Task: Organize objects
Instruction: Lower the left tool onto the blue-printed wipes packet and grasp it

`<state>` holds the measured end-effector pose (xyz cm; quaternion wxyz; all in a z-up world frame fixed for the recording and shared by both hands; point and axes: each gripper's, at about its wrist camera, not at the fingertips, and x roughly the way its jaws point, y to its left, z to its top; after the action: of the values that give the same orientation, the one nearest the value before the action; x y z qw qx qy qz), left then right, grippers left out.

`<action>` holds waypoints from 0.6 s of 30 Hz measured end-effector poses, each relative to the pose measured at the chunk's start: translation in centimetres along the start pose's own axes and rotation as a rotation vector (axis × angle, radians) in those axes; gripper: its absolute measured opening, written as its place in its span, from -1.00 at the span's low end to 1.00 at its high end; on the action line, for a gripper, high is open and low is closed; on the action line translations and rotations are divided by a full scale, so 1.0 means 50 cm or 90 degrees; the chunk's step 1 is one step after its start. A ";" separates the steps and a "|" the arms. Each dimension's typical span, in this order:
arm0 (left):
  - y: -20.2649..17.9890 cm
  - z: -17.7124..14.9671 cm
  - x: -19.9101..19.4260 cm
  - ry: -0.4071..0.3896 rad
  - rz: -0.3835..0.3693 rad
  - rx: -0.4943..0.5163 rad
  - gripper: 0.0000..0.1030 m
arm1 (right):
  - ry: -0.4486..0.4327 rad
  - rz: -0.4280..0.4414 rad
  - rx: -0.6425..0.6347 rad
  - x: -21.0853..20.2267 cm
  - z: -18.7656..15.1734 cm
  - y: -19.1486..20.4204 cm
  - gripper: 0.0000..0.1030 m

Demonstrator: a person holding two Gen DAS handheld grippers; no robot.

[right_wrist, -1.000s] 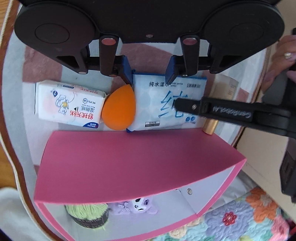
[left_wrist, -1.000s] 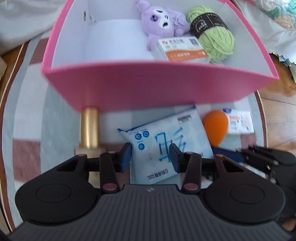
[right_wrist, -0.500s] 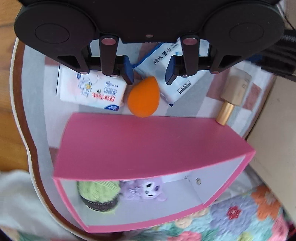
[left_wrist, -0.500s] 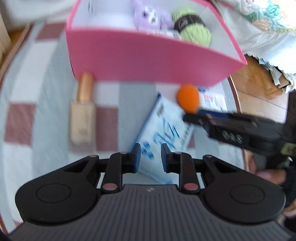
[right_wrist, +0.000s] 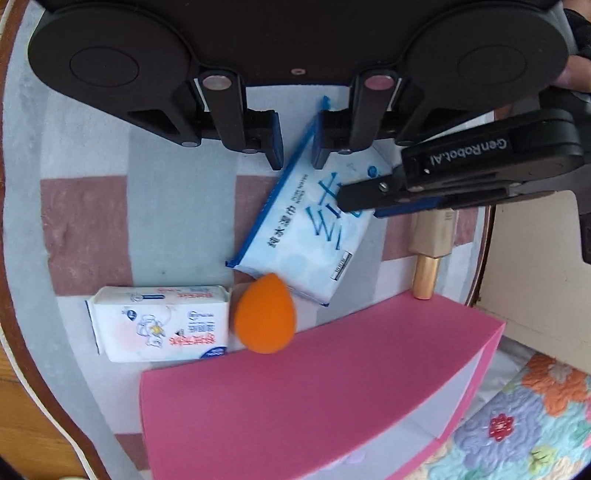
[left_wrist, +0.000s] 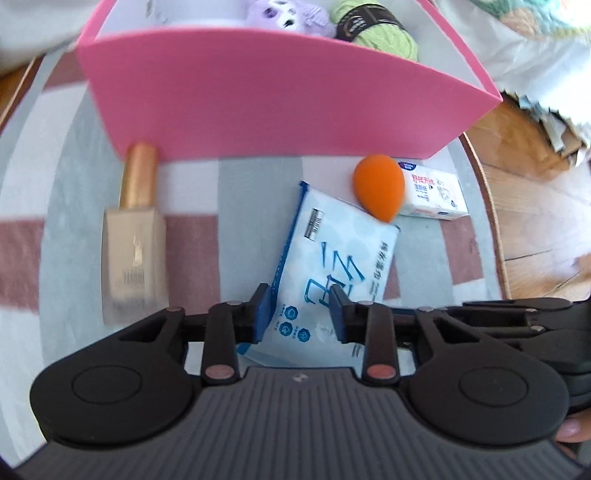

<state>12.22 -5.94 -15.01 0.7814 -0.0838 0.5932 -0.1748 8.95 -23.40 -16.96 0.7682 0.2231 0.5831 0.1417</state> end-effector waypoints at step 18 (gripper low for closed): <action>0.027 -0.049 -0.024 -0.007 -0.057 -0.046 -0.47 | -0.012 -0.065 -0.135 -0.008 -0.014 0.041 -0.35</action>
<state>9.82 -4.04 -15.10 0.7726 -0.1389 0.5905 -0.1876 8.26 -21.69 -15.71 0.7994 0.1117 0.5680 0.1610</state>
